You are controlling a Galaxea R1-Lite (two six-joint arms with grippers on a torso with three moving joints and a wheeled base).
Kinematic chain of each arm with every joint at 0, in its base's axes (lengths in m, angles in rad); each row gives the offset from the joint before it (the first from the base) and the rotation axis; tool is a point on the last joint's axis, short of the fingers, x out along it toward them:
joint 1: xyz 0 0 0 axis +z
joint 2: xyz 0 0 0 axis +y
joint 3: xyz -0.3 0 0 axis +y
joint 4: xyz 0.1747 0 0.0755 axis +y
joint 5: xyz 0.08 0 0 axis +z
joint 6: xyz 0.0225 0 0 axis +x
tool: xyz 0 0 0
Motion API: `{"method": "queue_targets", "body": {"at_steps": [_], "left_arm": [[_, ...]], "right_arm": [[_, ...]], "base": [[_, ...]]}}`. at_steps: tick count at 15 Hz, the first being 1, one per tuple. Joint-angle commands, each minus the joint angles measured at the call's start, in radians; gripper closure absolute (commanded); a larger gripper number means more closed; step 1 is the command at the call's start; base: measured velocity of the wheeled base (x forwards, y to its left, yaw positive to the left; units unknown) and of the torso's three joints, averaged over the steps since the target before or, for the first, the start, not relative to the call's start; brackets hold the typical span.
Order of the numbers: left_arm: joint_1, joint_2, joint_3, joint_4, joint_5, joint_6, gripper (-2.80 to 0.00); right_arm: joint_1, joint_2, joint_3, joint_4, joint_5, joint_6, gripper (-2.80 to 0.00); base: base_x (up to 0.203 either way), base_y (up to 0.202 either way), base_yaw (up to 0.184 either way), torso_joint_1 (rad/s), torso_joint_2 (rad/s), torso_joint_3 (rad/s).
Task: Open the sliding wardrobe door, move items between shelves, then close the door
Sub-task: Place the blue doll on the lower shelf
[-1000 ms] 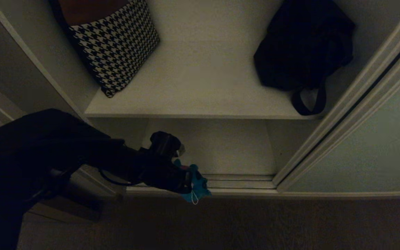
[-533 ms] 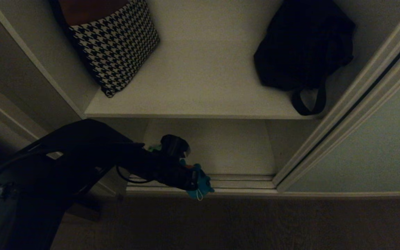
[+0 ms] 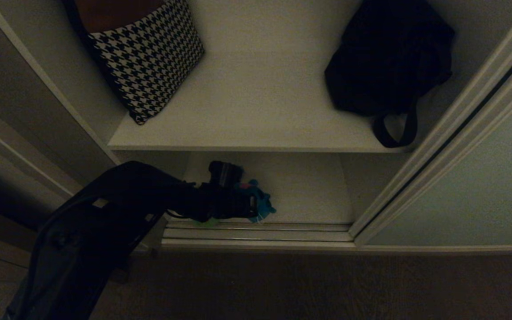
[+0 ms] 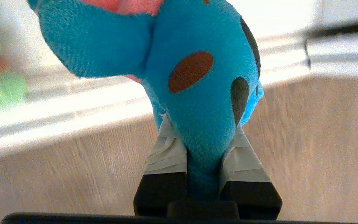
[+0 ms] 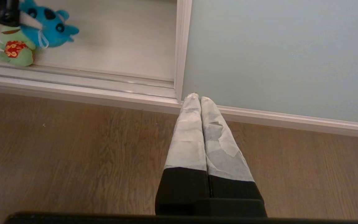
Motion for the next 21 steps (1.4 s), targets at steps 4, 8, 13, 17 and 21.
{"method": "queue_targets", "body": {"at_steps": [4,8,13,17,21], "left_arm": [[0.037,0.187,-0.190,-0.130,0.000,0.060,0.00],[0.062,0.294,-0.259,-0.245,-0.009,0.191,0.00],[0.072,0.334,-0.265,-0.280,-0.012,0.231,0.00],[0.075,0.366,-0.265,-0.358,-0.039,0.261,0.00],[0.087,0.383,-0.267,-0.471,-0.039,0.281,0.00]], "right_arm": [[0.000,0.000,0.000,0.000,0.000,0.000,0.00],[0.000,0.000,0.000,0.000,0.000,-0.001,0.00],[0.000,0.000,0.000,0.000,0.000,-0.001,0.00],[0.000,0.000,0.000,0.000,0.000,-0.001,0.00],[0.000,0.000,0.000,0.000,0.000,0.001,0.00]], "base": [[0.000,0.000,0.000,0.000,0.00,0.000],[0.000,0.000,0.000,0.000,0.00,0.000],[0.000,0.000,0.000,0.000,0.00,0.000],[0.000,0.000,0.000,0.000,0.00,0.000],[0.000,0.000,0.000,0.000,0.00,0.000]]}}
